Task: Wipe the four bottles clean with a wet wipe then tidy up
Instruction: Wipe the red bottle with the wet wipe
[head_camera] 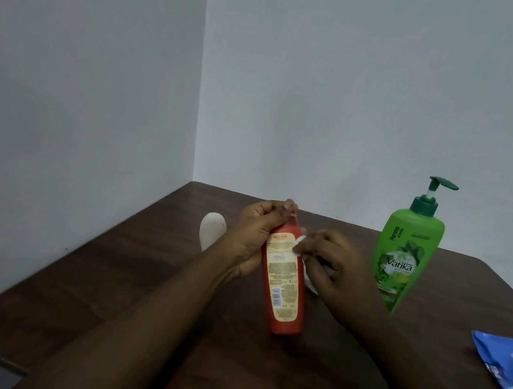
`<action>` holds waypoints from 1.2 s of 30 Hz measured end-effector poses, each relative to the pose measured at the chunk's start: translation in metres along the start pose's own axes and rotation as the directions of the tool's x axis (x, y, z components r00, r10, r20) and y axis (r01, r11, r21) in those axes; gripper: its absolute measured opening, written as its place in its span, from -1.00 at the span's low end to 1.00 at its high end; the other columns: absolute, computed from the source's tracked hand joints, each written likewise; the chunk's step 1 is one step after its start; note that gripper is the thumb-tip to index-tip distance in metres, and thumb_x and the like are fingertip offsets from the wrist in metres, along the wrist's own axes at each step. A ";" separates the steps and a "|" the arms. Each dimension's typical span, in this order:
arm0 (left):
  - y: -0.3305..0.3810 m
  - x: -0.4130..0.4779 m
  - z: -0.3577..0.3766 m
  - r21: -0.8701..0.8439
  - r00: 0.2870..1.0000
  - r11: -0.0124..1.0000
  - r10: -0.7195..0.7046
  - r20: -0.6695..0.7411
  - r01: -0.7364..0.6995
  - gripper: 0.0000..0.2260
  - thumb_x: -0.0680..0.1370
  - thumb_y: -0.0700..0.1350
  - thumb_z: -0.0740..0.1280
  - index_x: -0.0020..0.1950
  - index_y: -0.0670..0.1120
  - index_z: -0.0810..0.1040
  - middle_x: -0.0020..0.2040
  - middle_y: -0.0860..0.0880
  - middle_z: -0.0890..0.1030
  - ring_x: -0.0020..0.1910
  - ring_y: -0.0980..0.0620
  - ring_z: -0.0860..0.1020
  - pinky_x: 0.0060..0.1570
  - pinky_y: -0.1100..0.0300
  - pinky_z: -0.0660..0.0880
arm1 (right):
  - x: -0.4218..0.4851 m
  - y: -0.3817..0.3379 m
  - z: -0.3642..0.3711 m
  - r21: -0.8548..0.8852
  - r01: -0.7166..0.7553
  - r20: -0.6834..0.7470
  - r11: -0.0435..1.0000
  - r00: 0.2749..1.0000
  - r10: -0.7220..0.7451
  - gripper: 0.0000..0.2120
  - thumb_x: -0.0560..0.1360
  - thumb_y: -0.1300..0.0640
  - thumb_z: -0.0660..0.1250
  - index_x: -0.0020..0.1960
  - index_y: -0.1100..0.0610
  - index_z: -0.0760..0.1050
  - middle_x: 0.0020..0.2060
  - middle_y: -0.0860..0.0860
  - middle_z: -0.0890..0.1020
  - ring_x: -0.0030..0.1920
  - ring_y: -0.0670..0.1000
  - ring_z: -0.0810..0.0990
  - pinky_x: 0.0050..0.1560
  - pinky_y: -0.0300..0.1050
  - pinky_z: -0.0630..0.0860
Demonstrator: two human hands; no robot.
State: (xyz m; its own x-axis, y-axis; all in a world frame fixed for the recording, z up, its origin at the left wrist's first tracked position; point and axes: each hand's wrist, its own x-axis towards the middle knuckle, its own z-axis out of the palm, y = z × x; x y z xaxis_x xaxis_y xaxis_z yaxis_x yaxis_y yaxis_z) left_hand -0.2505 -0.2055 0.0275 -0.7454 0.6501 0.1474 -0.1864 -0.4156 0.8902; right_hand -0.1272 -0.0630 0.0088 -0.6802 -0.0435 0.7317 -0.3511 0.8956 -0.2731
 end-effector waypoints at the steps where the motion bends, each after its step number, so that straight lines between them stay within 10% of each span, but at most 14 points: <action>1: 0.002 0.001 -0.001 -0.036 1.000 0.999 0.004 -0.024 -0.005 -0.52 0.45 0.00 0.50 0.27 -0.24 0.57 -0.03 -0.18 0.70 -0.09 -0.14 0.72 -0.09 -0.01 0.70 | 0.000 0.000 -0.001 0.035 -0.019 0.040 0.999 0.999 0.017 -0.82 0.54 0.29 0.35 0.03 0.08 0.65 0.02 -0.09 0.58 0.06 -0.17 0.58 -0.02 -0.29 0.52; 8: 0.015 0.004 -0.012 -0.071 0.991 0.996 0.043 -0.130 -0.052 -0.65 0.55 0.02 0.46 0.23 -0.15 0.56 -0.03 -0.23 0.73 -0.09 -0.18 0.73 -0.05 -0.03 0.69 | 0.005 -0.005 -0.019 0.145 -0.073 0.204 0.987 0.978 0.043 -0.80 0.48 0.26 0.41 -0.05 -0.01 0.71 -0.05 -0.17 0.65 0.03 -0.15 0.65 -0.01 -0.26 0.57; 14: 0.017 0.005 -0.012 -0.022 0.993 0.999 0.038 -0.113 -0.041 -0.52 0.46 0.05 0.52 0.27 -0.20 0.58 -0.02 -0.21 0.73 -0.06 -0.18 0.72 -0.07 -0.02 0.67 | 0.005 -0.003 -0.044 0.201 -0.254 0.671 0.946 0.739 0.056 -0.79 0.52 0.29 0.42 0.01 0.02 0.73 -0.01 -0.11 0.74 0.05 -0.08 0.70 0.14 -0.06 0.61; 19: 0.014 0.001 -0.008 0.034 0.999 0.999 0.041 0.029 -0.042 -0.47 0.43 -0.02 0.52 0.32 -0.25 0.60 0.09 -0.20 0.72 0.05 -0.14 0.69 0.14 -0.07 0.65 | 0.005 -0.007 -0.033 0.342 -0.212 0.175 0.915 0.972 0.160 -0.74 0.50 0.43 0.41 -0.06 0.09 0.71 -0.09 -0.10 0.70 -0.02 -0.10 0.66 -0.04 -0.34 0.52; 22: 0.012 0.000 -0.005 0.105 0.998 0.994 0.023 0.064 -0.030 -0.59 0.52 -0.06 0.43 0.33 -0.20 0.61 0.10 -0.18 0.73 0.09 -0.15 0.68 0.18 -0.07 0.61 | 0.003 -0.005 -0.012 0.126 -0.150 -0.138 0.981 0.976 0.167 -0.78 0.52 0.38 0.41 0.00 0.09 0.70 -0.05 -0.13 0.65 0.02 -0.18 0.62 -0.04 -0.41 0.49; 36: 0.014 -0.011 0.014 0.132 0.978 0.991 -0.008 0.208 -0.020 -0.46 0.57 0.26 0.23 0.23 -0.14 0.65 0.08 -0.12 0.67 0.08 -0.07 0.65 0.18 0.01 0.61 | -0.004 -0.013 0.010 -0.137 0.048 -0.220 0.989 0.972 -0.078 -0.71 0.50 0.36 0.34 0.19 0.23 0.66 0.13 0.09 0.64 0.18 0.03 0.59 0.20 -0.19 0.51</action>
State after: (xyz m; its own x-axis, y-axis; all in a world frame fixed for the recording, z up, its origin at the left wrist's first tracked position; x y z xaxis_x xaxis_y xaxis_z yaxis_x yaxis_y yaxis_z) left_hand -0.2362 -0.2093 0.0445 -0.5944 0.7716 0.2263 -0.0857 -0.3406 0.9363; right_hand -0.1266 -0.0793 0.0031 -0.4924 -0.0148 0.8702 -0.2920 0.9447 -0.1492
